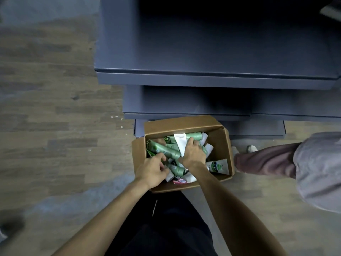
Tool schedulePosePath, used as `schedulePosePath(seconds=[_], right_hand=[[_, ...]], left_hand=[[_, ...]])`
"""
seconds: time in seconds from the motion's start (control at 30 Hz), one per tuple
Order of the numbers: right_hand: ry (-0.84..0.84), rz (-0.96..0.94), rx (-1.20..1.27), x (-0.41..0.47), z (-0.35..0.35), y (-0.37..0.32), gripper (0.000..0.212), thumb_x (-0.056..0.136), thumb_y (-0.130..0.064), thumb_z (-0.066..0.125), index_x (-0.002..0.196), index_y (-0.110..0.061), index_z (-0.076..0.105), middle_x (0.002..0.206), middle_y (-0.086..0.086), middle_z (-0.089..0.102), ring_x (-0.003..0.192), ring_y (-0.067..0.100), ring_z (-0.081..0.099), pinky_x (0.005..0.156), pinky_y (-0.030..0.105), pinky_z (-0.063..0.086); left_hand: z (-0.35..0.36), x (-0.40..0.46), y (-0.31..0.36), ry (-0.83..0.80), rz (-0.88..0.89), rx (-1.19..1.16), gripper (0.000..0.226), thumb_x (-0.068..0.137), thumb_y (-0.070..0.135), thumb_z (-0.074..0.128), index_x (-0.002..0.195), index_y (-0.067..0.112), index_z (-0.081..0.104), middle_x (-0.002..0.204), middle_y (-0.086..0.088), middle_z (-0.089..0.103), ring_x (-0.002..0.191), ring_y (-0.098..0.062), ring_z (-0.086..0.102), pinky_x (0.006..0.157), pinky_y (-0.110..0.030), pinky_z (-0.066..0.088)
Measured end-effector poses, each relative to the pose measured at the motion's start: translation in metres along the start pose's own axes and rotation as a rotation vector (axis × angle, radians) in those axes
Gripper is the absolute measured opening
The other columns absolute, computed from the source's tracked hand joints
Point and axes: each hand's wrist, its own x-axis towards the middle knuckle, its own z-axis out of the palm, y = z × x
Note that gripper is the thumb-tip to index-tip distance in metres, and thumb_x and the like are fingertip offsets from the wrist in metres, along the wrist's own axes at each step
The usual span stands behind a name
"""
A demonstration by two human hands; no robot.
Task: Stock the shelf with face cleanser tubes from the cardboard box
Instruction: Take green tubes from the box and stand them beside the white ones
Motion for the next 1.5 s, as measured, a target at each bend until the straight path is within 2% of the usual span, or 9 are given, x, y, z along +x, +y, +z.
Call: schedulePosePath(seconds=[0.27,0.4,0.57,0.7,0.93,1.17,1.23,1.33,1.5], right_hand=[[0.143,0.016,-0.137,0.007,-0.001,0.017,0.065,0.079,-0.048,0.067,0.124,-0.009,0.040,0.122,0.014,0.060,0.114,0.033,0.057,0.094,0.044,0.049],[0.148,-0.011,-0.223,0.011,-0.003,0.019,0.069,0.078,-0.052,0.074,0.125,-0.010,0.048,0.121,0.011,0.062,0.117,0.030,0.057,0.090,0.042,0.049],[0.152,-0.014,-0.281,0.007,-0.015,0.014,0.031,0.089,-0.022,0.066,0.117,-0.011,0.062,0.130,0.013,0.051,0.118,0.030,0.054,0.082,0.039,0.052],[0.161,-0.101,-0.285,0.001,-0.036,0.022,0.029,0.090,-0.008,0.060,0.119,-0.012,0.061,0.122,0.009,0.057,0.118,0.027,0.056,0.081,0.038,0.057],[0.185,-0.300,0.133,-0.043,-0.074,0.041,0.032,0.092,-0.034,0.066,0.120,-0.021,0.062,0.113,-0.001,0.067,0.102,0.023,0.066,0.081,0.035,0.053],[0.273,-0.422,0.541,-0.091,-0.106,0.031,0.028,0.087,-0.032,0.074,0.113,-0.023,0.068,0.104,-0.013,0.071,0.097,0.007,0.066,0.090,0.034,0.055],[0.318,-0.460,0.620,-0.100,-0.121,0.026,0.029,0.086,-0.030,0.076,0.113,-0.025,0.068,0.100,-0.021,0.068,0.097,0.002,0.065,0.091,0.032,0.056],[0.363,-0.544,0.736,-0.113,-0.151,0.014,0.029,0.087,-0.030,0.075,0.115,-0.029,0.066,0.105,-0.018,0.070,0.101,0.003,0.066,0.095,0.034,0.055],[0.506,-0.781,0.885,-0.154,-0.232,-0.015,0.035,0.088,-0.041,0.068,0.121,-0.036,0.061,0.115,-0.014,0.070,0.110,0.008,0.067,0.097,0.033,0.054]], left_hand=[[0.002,0.003,-0.003,-0.035,-0.002,0.037,0.034,0.091,0.028,0.064,0.123,0.025,0.051,0.099,0.008,0.072,0.095,-0.013,0.064,0.081,-0.034,0.054],[0.006,0.002,-0.003,-0.037,0.013,0.068,0.033,0.093,0.031,0.062,0.123,0.026,0.049,0.101,0.009,0.072,0.098,-0.015,0.066,0.081,-0.036,0.055],[0.008,0.002,-0.006,-0.020,0.021,0.097,0.034,0.092,0.033,0.062,0.123,0.029,0.048,0.100,0.012,0.070,0.095,-0.012,0.065,0.070,-0.027,0.047],[0.007,0.001,-0.005,-0.037,0.004,0.085,0.032,0.092,0.033,0.063,0.120,0.032,0.048,0.095,0.015,0.067,0.088,-0.009,0.062,0.070,-0.027,0.048],[-0.020,0.000,0.009,-0.012,0.009,-0.002,0.032,0.090,0.033,0.064,0.117,0.027,0.049,0.091,0.008,0.069,0.092,-0.016,0.063,0.083,-0.035,0.054],[-0.059,-0.004,0.035,0.078,0.117,0.045,0.030,0.087,0.029,0.065,0.114,0.023,0.056,0.088,0.013,0.065,0.092,-0.015,0.064,0.084,-0.037,0.054],[-0.077,-0.008,0.046,0.132,0.177,0.181,0.026,0.088,0.032,0.063,0.110,0.020,0.055,0.097,0.007,0.069,0.098,-0.022,0.066,0.085,-0.040,0.053],[-0.114,-0.022,0.068,0.251,0.279,0.318,0.029,0.090,0.037,0.058,0.113,0.019,0.054,0.111,0.000,0.068,0.109,-0.028,0.062,0.087,-0.041,0.052],[-0.198,-0.074,0.127,0.494,0.510,0.272,0.023,0.088,0.035,0.060,0.109,0.027,0.059,0.099,0.010,0.068,0.098,-0.017,0.064,0.081,-0.038,0.053]])
